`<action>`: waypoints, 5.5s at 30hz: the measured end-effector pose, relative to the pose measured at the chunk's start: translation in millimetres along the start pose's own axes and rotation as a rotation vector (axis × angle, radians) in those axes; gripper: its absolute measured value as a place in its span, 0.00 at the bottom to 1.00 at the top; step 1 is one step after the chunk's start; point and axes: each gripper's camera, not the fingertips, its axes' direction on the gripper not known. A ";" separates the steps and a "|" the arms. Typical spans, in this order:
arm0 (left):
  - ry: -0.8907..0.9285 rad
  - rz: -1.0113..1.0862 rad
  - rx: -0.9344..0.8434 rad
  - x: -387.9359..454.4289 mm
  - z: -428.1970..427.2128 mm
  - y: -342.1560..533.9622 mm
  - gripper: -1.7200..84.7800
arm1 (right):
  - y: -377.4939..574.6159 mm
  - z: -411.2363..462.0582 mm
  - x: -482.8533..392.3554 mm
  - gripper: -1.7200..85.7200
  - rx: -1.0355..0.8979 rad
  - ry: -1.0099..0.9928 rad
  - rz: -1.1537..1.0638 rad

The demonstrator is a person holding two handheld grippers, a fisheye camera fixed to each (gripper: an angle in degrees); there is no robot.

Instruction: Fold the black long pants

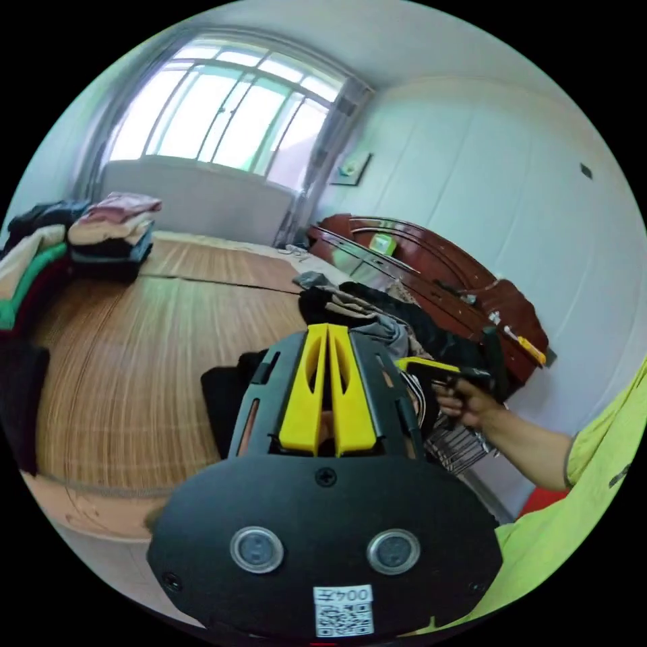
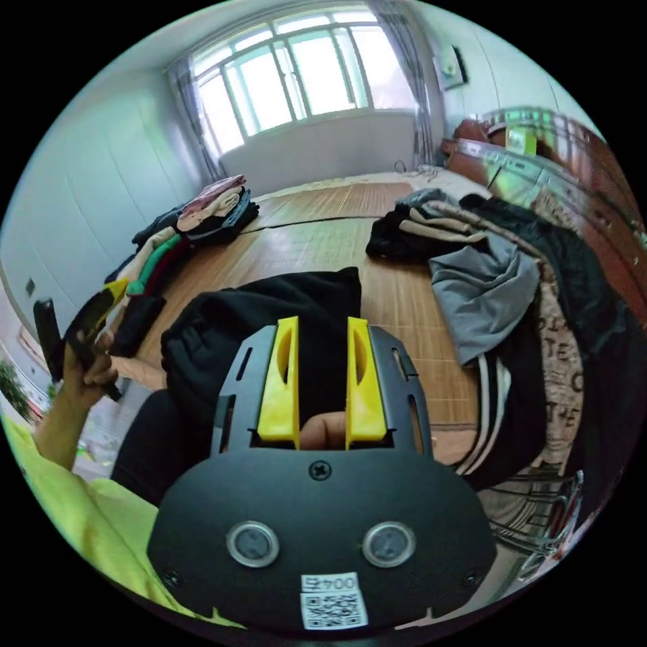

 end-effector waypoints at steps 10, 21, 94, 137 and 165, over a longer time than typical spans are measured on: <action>-0.042 0.132 -0.374 -45.4 127.3 135.7 0.02 | -83.0 142.8 165.1 0.19 -0.245 -0.294 0.197; -0.294 0.639 -0.394 -47.8 120.4 171.4 0.02 | -59.9 199.6 250.7 0.07 -0.137 -0.502 0.448; 0.010 -0.221 -0.103 -119.4 -41.0 -122.9 0.05 | -11.1 12.2 20.7 0.13 0.035 -0.054 -0.105; 0.454 -0.603 -0.379 -145.8 -213.3 -283.7 0.16 | 173.3 -99.6 -403.4 0.29 -0.043 0.657 -1.408; 0.258 -0.911 0.084 -150.0 -87.0 -290.9 0.02 | 31.3 -200.1 -413.0 0.14 -0.078 0.485 -1.182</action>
